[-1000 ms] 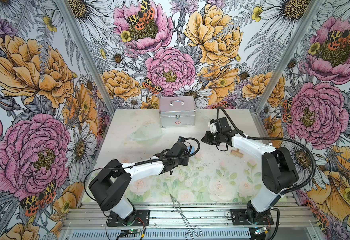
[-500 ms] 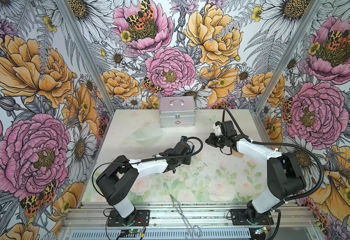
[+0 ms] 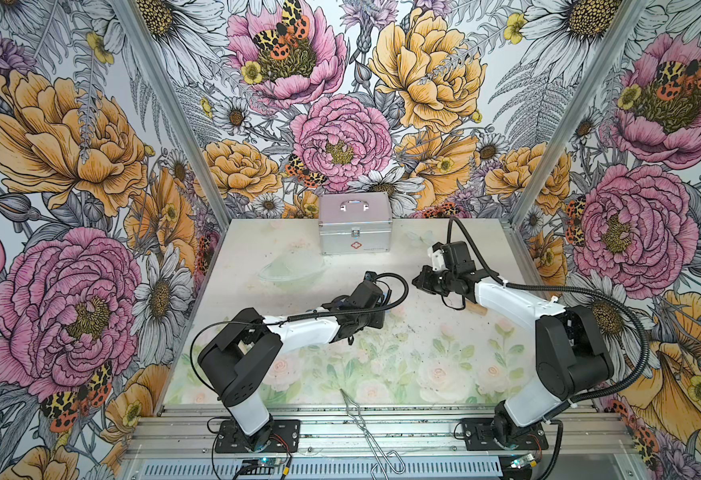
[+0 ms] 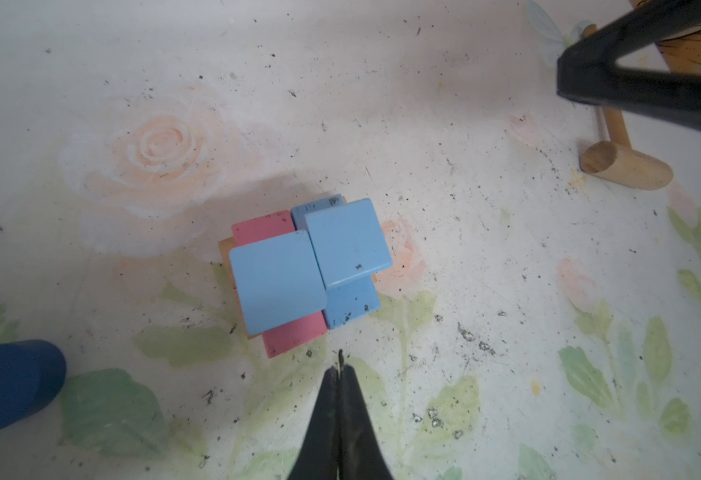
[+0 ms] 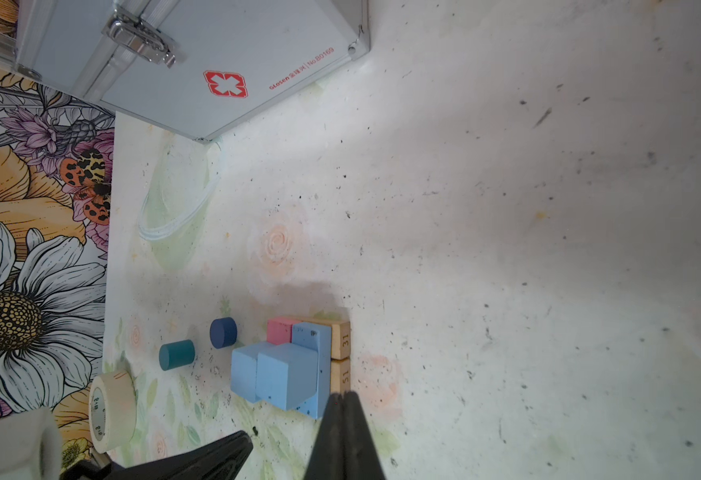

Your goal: Build the wood block tower

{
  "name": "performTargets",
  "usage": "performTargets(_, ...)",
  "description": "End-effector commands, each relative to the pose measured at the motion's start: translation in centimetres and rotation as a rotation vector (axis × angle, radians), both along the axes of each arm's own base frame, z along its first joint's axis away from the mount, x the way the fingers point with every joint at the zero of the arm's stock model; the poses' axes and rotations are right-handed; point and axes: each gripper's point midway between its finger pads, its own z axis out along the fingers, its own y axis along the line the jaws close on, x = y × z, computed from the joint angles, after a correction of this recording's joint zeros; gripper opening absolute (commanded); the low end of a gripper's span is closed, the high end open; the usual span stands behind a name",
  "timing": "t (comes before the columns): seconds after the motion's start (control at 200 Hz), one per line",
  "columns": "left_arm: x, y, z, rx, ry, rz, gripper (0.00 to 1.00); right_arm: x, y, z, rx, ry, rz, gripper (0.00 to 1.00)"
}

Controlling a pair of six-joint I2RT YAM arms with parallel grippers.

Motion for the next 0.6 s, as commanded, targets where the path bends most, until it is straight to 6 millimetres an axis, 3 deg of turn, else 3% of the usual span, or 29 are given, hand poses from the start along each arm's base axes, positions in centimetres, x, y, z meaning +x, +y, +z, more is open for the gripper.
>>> performTargets(0.0, 0.4, -0.6, 0.2, 0.006, -0.011, 0.005, 0.0, 0.3, -0.1, 1.8, 0.028, -0.055, -0.01, 0.0)
performTargets(0.595, 1.0, -0.5, -0.9, 0.054, 0.012, 0.032, 0.0, 0.3, -0.2, 1.4, 0.032, -0.048, -0.016, 0.0)
